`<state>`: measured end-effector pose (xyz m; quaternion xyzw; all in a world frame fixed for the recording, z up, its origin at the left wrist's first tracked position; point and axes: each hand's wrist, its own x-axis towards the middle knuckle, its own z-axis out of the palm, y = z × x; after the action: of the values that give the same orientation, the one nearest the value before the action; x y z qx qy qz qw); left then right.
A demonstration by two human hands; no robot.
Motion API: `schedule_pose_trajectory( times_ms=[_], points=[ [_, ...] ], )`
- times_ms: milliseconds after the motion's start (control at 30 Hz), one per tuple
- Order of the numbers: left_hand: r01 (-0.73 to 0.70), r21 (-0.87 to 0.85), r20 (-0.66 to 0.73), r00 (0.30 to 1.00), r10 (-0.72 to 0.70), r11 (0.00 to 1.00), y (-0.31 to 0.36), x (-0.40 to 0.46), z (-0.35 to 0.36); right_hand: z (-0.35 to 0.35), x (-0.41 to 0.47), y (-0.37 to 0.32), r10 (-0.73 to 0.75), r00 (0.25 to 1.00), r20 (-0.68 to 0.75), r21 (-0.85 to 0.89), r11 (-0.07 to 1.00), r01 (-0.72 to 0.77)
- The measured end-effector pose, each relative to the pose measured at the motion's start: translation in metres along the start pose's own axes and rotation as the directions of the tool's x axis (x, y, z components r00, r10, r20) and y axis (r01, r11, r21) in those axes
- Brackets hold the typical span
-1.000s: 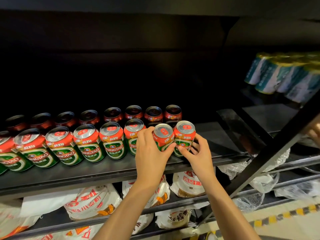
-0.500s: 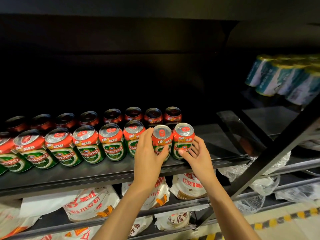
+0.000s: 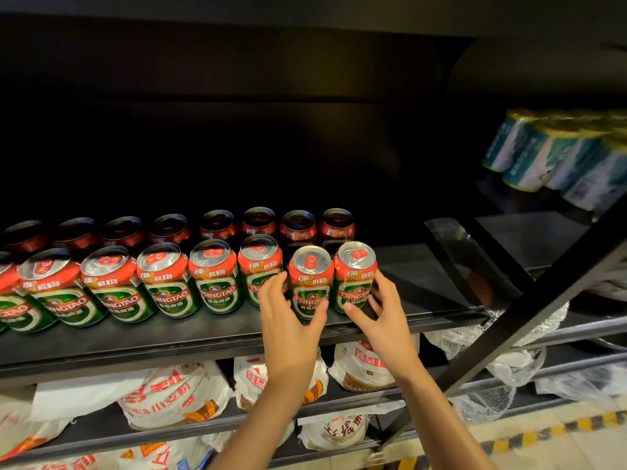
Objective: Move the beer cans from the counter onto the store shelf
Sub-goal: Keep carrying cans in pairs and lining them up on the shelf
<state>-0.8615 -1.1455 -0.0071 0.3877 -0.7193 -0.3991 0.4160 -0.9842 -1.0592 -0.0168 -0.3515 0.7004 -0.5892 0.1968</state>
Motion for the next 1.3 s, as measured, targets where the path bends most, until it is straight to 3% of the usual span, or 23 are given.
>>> schedule_pose_trajectory(
  times_ms=[133, 333, 800, 1300],
  points=[
    [0.133, -0.004, -0.065, 0.989, -0.133, 0.991, -0.010, -0.005, 0.012, 0.004, 0.000, 0.002, 0.026, 0.998, -0.054, 0.005, 1.000, -0.026],
    [0.105, -0.070, -0.146, 0.983, -0.115, 0.992, -0.015, -0.008, 0.019, 0.006, 0.002, 0.003, 0.061, 0.995, -0.085, 0.019, 0.998, -0.059],
    [0.183, -0.074, -0.291, 0.936, -0.197, 0.980, -0.014, 0.001, 0.031, 0.013, 0.017, 0.002, 0.059, 0.997, -0.057, 0.009, 0.998, -0.058],
    [0.186, -0.076, -0.366, 0.908, -0.201, 0.980, -0.016, 0.000, 0.040, 0.017, 0.023, 0.012, 0.032, 0.997, -0.063, -0.046, 0.998, -0.035]
  ],
)
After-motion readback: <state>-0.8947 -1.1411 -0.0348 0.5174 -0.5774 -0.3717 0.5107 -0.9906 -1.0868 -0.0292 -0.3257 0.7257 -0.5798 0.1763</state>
